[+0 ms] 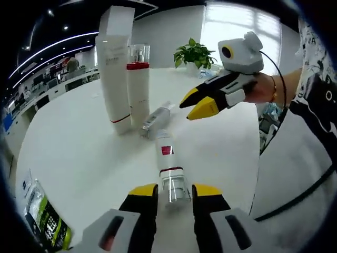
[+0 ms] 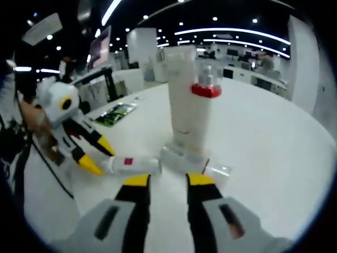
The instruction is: Arrange the skincare products in the storage area until every visible bottle or jar stands upright without overlapping.
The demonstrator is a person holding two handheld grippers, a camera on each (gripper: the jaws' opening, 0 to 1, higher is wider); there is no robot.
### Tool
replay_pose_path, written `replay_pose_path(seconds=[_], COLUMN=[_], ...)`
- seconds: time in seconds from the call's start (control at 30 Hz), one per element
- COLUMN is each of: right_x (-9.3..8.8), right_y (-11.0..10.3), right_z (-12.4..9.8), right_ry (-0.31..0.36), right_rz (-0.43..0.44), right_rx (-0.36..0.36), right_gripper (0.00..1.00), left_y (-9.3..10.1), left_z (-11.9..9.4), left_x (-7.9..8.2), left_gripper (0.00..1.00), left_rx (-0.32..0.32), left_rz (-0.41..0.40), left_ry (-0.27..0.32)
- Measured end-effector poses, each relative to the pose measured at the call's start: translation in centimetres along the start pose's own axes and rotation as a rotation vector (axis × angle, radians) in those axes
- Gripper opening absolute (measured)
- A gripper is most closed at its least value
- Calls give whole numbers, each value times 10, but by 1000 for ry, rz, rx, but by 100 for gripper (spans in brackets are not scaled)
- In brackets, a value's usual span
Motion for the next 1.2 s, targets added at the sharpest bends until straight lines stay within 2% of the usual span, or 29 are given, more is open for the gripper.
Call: replay_pose_path(seconds=[0.13,0.3,0.53,0.73,0.87,1.03,1.2], right_x=[1,0,-2,-12,-13,-21,-20], right_y=[-6,-22,-45,-61,-67,-77,-82], right_z=[0,0,5,12,15,24,32], right_ry=[-13,-73,-167,-264,-296,-403,-443], right_rz=[-53,-235,-507,-598,-651,-760,-832], right_rx=[41,148,217,317,331,366,353], right_gripper=[25,28,31,31,31,24,22], left_y=[-2,-1,10,15,15,17,19], left_z=[-1,-2,-2,-1,-2,-3,-6], left_x=[-3,-5,-8,-8,-9,-10,-10], left_gripper=[20,19,19,19,19,19,18], left_rx=[4,-24,-83,-108,-123,-127,-122], left_rz=[20,75,200,251,264,277,285], left_ry=[-8,-20,-57,-82,-92,-102,-113])
Point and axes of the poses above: the point that each gripper's makers call its tool centre point, and the gripper's own axes: z roughly forward along the fingers, y roughly to its right, x roughly out of its top, the point moved 4 cm from there along -z, roughly backward along the fingers, and after that the axes turned 14 degrees about -y, right-handed, at the moved point
